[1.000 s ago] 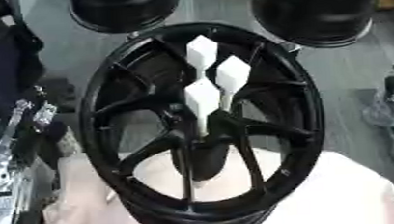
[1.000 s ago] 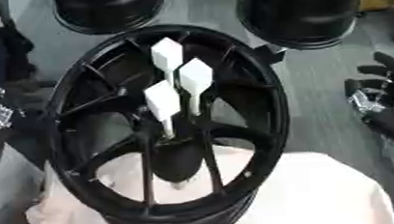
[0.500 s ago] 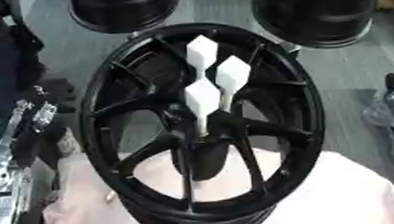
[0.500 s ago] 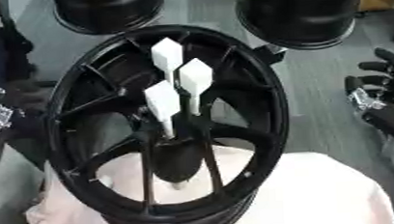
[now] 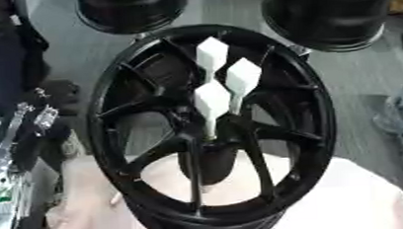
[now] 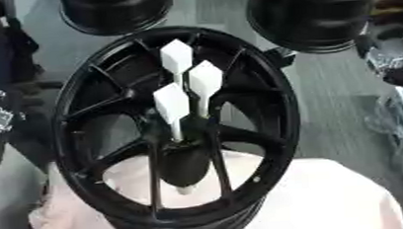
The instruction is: Pull the pin out of the wheel hub.
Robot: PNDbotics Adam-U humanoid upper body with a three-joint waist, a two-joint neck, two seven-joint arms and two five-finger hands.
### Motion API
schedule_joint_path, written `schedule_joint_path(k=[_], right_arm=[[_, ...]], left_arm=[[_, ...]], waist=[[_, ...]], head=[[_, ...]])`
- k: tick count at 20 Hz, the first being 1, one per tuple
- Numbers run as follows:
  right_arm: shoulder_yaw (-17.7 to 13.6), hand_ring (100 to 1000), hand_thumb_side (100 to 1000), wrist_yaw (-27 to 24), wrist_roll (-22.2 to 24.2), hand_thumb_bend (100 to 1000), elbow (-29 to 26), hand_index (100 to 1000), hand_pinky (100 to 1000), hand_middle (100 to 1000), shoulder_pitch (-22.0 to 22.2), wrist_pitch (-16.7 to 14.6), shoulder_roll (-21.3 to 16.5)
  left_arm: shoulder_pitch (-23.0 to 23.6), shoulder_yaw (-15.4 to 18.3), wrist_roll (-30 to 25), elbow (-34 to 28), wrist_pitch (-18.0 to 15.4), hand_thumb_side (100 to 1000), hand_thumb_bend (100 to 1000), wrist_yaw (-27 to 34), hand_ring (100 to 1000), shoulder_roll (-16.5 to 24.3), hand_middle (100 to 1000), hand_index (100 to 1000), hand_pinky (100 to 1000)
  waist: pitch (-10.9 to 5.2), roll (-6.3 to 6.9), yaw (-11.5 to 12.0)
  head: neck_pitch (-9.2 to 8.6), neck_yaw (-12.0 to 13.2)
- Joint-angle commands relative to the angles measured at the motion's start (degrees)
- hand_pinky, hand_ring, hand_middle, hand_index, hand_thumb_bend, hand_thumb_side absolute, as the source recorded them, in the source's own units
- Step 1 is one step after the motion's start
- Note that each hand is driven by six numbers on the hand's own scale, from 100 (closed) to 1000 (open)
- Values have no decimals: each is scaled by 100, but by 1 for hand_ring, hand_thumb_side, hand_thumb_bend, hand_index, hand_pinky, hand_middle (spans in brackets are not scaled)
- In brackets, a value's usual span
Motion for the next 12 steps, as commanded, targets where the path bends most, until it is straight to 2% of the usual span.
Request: schedule_joint_path(k=[1,6,9,12], right_arm=[[293,797,240,-49,481,322,105,950,736,818,-460,-281,-654],[943,823,237,-410,1398,334,377,962,758,837,-1372,-551,-1003],[1302,846,256,-557,2199,358,548,974,774,853,-1872,-616,-951],[1526,860,285,-605,2879,377,755,979,786,862,-2281,-648,-761]], left_arm=[[-47,-33,-39,-104,-15,710,532,-21,725,95,715,798,658],[-59,-70,-79,-98,-31,711,532,-39,725,127,715,798,658],[-54,-85,-99,-86,-36,712,531,-58,725,145,715,798,659],[-46,-99,-115,-78,-50,713,530,-70,725,167,715,798,659]], waist=[[-121,2,33],[-93,-36,163],[-95,-61,220],[-98,-69,269]], head=[[-51,-91],[-158,-250],[-209,-336],[-239,-401]])
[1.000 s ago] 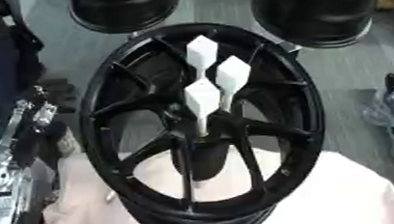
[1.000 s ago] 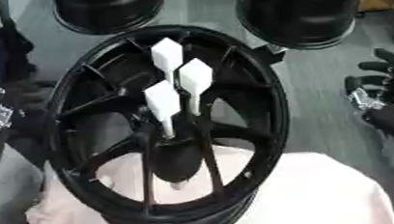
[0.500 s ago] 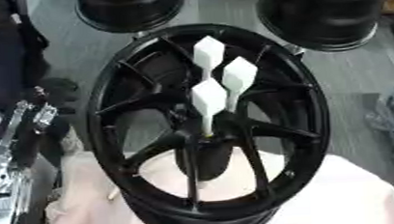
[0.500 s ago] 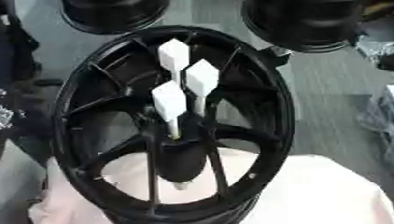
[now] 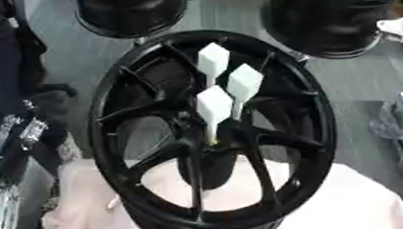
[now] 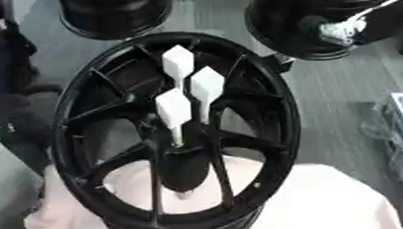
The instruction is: Pull the pin out of the wheel hub.
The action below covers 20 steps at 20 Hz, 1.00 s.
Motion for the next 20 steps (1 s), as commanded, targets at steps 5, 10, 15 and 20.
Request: schedule_joint_path(k=[5,10,15,20], right_arm=[[440,879,290,206,1317,418,636,987,805,879,-835,-129,494],[873,884,286,605,1428,440,1012,989,812,884,-1148,-407,964],[1202,889,262,866,1431,468,1195,987,819,886,-1260,-674,1248],[1388,891,227,1037,1431,483,1283,980,824,884,-1240,-865,1311]], left_arm=[[-27,-31,-26,-72,-31,713,529,-46,725,170,715,798,659],[-46,-49,-46,-66,-36,714,528,-52,725,166,714,799,659],[-67,-60,-57,-63,-39,714,528,-55,726,156,714,799,659],[-63,-54,-54,-61,-35,715,528,-54,726,153,714,799,660]], waist=[[-106,1,52],[-92,-7,120],[-76,-8,182],[-76,-15,189]], head=[[-116,-137],[-179,-268],[-235,-370],[-256,-401]])
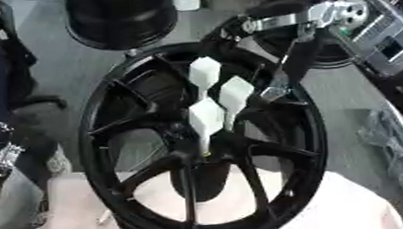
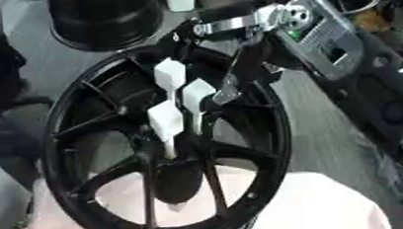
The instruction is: Pull the pin out of the wheel hub.
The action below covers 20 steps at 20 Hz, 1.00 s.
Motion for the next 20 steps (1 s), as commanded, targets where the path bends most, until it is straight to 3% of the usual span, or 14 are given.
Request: schedule_joint_path(k=[1,10,20], right_arm=[[47,892,225,121,161,484,21,978,825,884,-109,-295,-66],[209,885,199,320,161,470,115,953,825,863,61,-446,-180],[78,875,187,536,161,447,533,905,817,820,188,-490,-127]], left_arm=[[-53,-3,-18,-63,-4,715,528,-6,726,107,714,799,659],[-29,5,-16,-59,10,715,528,-17,726,105,714,799,660],[-22,20,-7,-65,10,716,527,-16,726,92,713,799,660]], waist=[[-81,21,-1],[-98,-4,-28],[-86,7,-29]], head=[[-81,-21],[-67,-23],[-80,-67]])
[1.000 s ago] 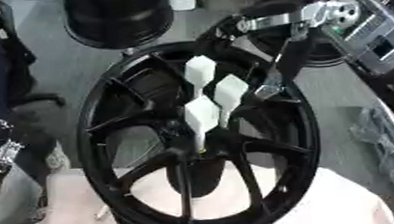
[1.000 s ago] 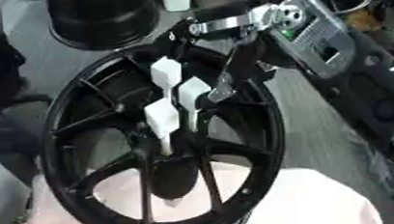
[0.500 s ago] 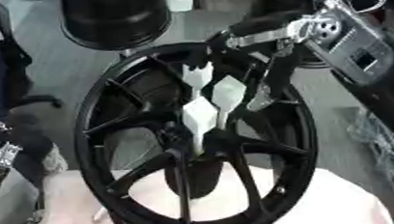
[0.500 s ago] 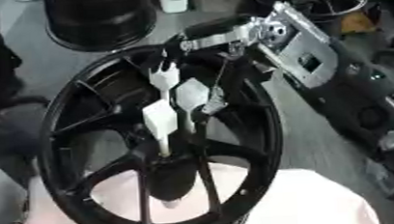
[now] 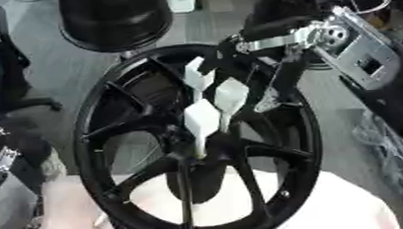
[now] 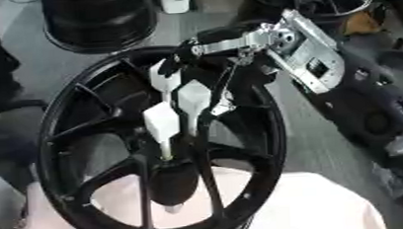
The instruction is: Pull the pin out of the wheel hub.
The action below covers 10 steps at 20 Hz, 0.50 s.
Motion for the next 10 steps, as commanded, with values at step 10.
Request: schedule_joint_path(k=[10], right_arm=[[-47,834,192,181,333,401,225,759,799,734,52,-299,-82]], left_arm=[[-31,37,0,-89,3,716,527,-6,727,85,713,799,660]], waist=[[-77,45,-7]], head=[[-101,-41]])
